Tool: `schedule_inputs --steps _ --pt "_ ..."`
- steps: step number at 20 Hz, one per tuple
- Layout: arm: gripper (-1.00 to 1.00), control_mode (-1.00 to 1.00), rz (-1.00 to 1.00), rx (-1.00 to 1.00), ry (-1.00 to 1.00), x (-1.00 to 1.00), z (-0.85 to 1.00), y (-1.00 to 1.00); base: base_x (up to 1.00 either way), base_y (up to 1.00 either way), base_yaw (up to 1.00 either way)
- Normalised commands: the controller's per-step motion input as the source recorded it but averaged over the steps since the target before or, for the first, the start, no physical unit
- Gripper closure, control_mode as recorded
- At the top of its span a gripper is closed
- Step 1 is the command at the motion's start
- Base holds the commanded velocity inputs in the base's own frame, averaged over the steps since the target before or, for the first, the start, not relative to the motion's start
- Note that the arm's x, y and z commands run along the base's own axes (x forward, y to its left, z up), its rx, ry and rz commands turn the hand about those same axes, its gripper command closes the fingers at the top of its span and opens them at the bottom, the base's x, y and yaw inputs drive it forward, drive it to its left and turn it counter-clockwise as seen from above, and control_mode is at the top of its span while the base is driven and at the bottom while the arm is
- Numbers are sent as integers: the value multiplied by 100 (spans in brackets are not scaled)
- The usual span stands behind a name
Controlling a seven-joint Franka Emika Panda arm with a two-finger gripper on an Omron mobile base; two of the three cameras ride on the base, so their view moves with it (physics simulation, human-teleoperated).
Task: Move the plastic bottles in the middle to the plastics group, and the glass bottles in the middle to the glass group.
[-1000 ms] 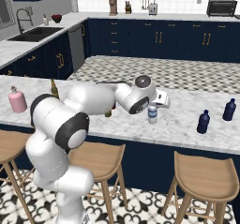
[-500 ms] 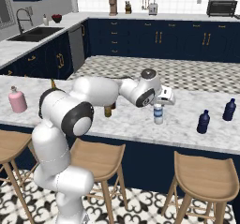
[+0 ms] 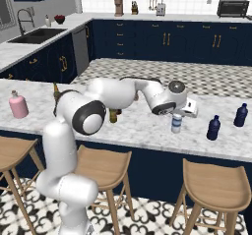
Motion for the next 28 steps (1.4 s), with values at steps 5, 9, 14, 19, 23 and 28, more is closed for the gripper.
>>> schedule_inputs --steps 5,9,14,19,23,28 --pt "100 -100 -2 9 7 0 1 -66 0 0 0" --pt "100 -100 0 4 13 0 -11 -22 0 0 0" --pt "100 -100 0 0 4 2 -2 -1 0 0 0" --pt "100 -100 0 0 0 5 -8 0 0 0 0" --pt "100 -100 0 -1 0 4 -20 0 0 0 0" --pt "100 -100 0 -4 0 21 0 -14 0 0 0"
